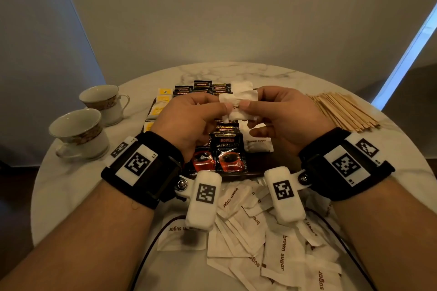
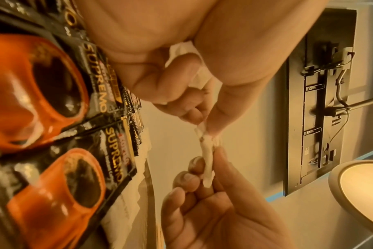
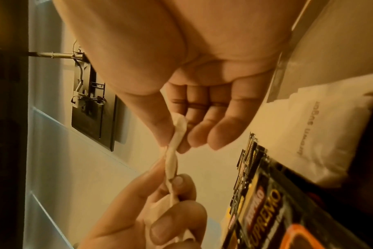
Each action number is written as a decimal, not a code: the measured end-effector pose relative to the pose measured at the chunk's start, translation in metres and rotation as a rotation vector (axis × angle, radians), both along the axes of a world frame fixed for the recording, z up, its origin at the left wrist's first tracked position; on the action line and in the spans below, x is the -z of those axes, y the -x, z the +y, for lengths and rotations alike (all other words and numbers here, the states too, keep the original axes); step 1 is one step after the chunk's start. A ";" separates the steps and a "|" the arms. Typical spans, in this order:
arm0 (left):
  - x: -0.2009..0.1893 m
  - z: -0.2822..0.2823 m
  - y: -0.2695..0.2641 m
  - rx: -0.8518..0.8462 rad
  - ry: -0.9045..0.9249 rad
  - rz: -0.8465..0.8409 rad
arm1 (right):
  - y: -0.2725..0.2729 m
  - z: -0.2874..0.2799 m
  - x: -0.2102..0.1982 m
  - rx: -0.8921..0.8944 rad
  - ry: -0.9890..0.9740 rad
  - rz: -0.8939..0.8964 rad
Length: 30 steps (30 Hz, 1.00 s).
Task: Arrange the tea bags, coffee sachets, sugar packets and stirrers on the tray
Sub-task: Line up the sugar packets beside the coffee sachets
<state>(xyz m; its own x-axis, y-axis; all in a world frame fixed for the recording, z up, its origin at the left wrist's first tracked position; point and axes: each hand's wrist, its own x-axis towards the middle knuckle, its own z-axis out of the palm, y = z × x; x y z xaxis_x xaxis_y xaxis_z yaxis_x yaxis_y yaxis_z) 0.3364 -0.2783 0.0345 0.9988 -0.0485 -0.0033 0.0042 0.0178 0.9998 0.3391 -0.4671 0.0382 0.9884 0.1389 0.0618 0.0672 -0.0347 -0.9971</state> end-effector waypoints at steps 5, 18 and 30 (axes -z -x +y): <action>0.003 -0.002 -0.001 -0.026 -0.023 -0.030 | -0.001 -0.004 -0.002 -0.011 0.054 0.037; 0.003 -0.001 0.001 -0.009 -0.142 -0.028 | -0.003 -0.021 -0.010 0.124 0.462 0.190; 0.001 0.003 -0.002 -0.053 -0.046 0.004 | -0.012 -0.022 -0.002 0.127 0.617 0.421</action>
<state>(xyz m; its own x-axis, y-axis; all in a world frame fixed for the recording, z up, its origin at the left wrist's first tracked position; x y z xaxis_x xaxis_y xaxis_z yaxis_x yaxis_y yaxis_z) 0.3387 -0.2748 0.0336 1.0000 0.0044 -0.0085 0.0086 -0.0282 0.9996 0.3512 -0.4889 0.0402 0.9220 -0.0904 -0.3764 -0.3565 -0.5772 -0.7346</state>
